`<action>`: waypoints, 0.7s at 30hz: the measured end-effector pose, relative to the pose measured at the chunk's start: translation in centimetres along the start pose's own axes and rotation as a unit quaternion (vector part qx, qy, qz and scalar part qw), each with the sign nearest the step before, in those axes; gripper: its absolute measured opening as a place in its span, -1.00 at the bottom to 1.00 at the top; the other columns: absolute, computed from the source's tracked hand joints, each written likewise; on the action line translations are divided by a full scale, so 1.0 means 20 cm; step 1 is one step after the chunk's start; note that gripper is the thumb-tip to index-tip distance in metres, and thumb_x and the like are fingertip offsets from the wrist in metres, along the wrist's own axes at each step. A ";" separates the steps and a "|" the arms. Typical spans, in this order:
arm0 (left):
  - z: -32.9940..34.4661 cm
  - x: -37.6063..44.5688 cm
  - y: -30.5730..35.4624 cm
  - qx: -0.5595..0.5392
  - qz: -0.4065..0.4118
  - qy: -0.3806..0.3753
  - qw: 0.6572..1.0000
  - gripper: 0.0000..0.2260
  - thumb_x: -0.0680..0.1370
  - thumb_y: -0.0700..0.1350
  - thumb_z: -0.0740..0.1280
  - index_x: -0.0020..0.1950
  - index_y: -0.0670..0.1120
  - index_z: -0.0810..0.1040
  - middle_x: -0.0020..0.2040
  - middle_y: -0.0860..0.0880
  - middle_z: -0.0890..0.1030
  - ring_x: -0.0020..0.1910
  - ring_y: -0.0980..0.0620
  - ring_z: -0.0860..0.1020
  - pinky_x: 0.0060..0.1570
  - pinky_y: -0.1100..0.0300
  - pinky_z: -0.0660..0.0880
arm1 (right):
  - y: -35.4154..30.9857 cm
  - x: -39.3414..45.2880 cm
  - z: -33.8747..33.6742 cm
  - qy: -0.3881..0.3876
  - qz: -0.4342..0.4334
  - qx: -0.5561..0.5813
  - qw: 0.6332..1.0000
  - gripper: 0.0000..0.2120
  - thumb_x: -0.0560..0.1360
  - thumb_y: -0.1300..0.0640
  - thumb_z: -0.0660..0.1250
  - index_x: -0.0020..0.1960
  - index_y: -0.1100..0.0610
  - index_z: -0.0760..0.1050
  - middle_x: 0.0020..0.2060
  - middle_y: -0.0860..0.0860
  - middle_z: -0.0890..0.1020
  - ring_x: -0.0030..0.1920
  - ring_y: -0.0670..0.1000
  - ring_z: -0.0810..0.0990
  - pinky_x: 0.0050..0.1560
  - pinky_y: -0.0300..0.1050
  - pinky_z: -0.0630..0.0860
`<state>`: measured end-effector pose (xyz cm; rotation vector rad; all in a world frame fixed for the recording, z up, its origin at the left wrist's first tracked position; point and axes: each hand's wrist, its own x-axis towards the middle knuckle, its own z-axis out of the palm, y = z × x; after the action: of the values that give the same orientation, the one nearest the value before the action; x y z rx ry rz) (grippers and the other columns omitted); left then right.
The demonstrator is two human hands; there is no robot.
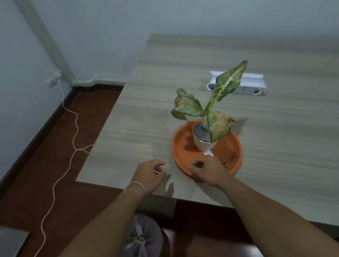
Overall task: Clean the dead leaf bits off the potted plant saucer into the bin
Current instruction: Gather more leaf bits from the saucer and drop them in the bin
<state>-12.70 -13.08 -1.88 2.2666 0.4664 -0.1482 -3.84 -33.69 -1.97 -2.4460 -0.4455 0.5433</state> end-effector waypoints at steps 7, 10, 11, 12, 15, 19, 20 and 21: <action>0.32 0.21 0.43 0.109 0.047 -0.112 0.987 -0.58 0.47 -0.09 0.37 0.33 -0.09 0.50 0.17 -0.13 0.63 0.18 -0.12 0.57 0.22 0.06 0.50 | 0.35 0.10 -0.27 0.035 0.072 -0.089 0.993 -0.83 0.41 0.07 0.35 -0.14 0.15 0.64 -0.14 0.10 0.71 -0.06 0.14 0.64 -0.15 -0.08 0.51; 0.41 0.27 0.50 0.142 0.058 -0.132 0.979 -0.62 0.46 -0.15 0.35 0.29 -0.06 0.53 0.15 -0.12 0.64 0.15 -0.14 0.58 0.16 0.07 0.51 | 0.35 0.12 -0.30 -0.009 0.060 -0.128 0.990 -0.85 0.44 0.11 0.35 -0.09 0.19 0.60 -0.11 0.13 0.68 -0.03 0.15 0.62 -0.05 -0.07 0.49; 0.44 0.29 0.51 0.156 0.060 -0.137 0.976 -0.64 0.45 -0.15 0.35 0.25 -0.05 0.55 0.13 -0.12 0.65 0.12 -0.14 0.59 0.13 0.08 0.52 | 0.34 0.13 -0.31 -0.033 0.059 -0.131 0.989 -0.88 0.46 0.14 0.35 -0.12 0.20 0.56 -0.17 0.13 0.65 -0.07 0.14 0.60 -0.02 -0.07 0.48; 0.46 0.31 0.52 0.170 0.064 -0.140 0.973 -0.67 0.43 -0.16 0.36 0.20 -0.04 0.57 0.09 -0.12 0.66 0.09 -0.14 0.60 0.09 0.09 0.53 | 0.35 0.14 -0.30 -0.055 0.053 -0.139 0.987 -0.89 0.46 0.14 0.36 -0.12 0.19 0.54 -0.18 0.13 0.63 -0.08 0.13 0.59 0.00 -0.07 0.49; 0.52 0.34 0.53 0.196 0.053 -0.158 0.966 -0.81 0.38 -0.16 0.40 -0.01 -0.04 0.62 -0.04 -0.09 0.68 -0.02 -0.11 0.62 -0.05 0.14 0.52 | 0.39 0.19 -0.26 -0.100 0.027 -0.199 0.975 -0.74 0.40 0.03 0.40 -0.01 0.17 0.56 0.00 0.17 0.64 0.03 0.18 0.62 0.03 0.01 0.58; 0.58 0.35 0.55 0.218 0.043 -0.170 0.960 -0.94 0.39 -0.18 0.40 -0.17 -0.09 0.65 -0.10 -0.08 0.68 -0.14 -0.04 0.59 -0.19 0.22 0.38 | 0.40 0.22 -0.21 -0.106 -0.008 -0.239 0.965 -0.74 0.38 0.02 0.41 -0.04 0.17 0.57 0.01 0.18 0.63 -0.01 0.21 0.64 0.00 0.02 0.58; 0.59 0.36 0.54 0.221 0.042 -0.165 0.960 -0.93 0.40 -0.19 0.39 -0.16 -0.10 0.66 -0.10 -0.08 0.68 -0.15 -0.02 0.58 -0.19 0.22 0.37 | 0.41 0.23 -0.20 -0.101 -0.018 -0.241 0.965 -0.76 0.39 0.04 0.40 -0.03 0.18 0.58 0.02 0.18 0.63 -0.01 0.22 0.64 -0.01 0.02 0.57; 0.60 0.36 0.54 0.224 0.040 -0.163 0.960 -0.91 0.40 -0.18 0.38 -0.14 -0.11 0.67 -0.09 -0.08 0.68 -0.14 -0.01 0.57 -0.18 0.20 0.39 | 0.39 0.22 -0.19 -0.102 -0.020 -0.242 0.965 -0.78 0.41 0.07 0.37 -0.01 0.18 0.58 0.03 0.19 0.62 0.00 0.22 0.63 -0.01 0.02 0.57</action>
<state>-1.35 -26.52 -4.20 2.6268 0.1750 -0.6316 3.30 -39.68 -5.11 -2.8457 -0.7889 0.7451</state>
